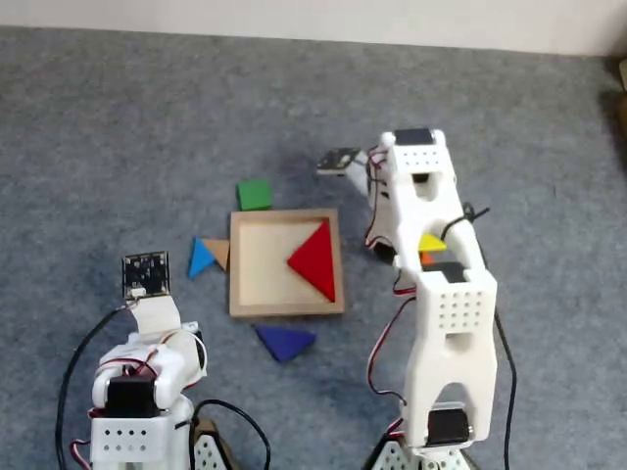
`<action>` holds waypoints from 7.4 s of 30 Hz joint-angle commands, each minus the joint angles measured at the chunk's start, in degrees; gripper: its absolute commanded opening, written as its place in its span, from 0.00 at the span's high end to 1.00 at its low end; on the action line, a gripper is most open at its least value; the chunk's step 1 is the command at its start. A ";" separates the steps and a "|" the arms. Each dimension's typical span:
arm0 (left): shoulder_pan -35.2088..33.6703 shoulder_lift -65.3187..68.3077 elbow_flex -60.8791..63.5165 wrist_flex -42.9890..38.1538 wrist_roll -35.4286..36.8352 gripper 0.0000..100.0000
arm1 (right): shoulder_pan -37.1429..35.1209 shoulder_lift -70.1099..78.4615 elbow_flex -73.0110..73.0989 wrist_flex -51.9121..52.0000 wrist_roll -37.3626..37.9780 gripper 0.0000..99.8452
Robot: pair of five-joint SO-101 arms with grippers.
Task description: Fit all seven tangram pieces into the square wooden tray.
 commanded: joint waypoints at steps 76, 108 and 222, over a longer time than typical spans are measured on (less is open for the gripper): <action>1.01 -2.95 1.10 0.09 0.09 1.00 | -19.38 -10.77 -13.76 7.78 -3.34 0.82; 1.01 -2.95 1.10 0.09 0.09 1.00 | -30.29 0.48 -13.85 -2.42 3.08 0.63; 1.01 -2.95 1.10 0.09 0.09 1.00 | 8.31 -64.48 68.09 -32.40 -49.05 0.73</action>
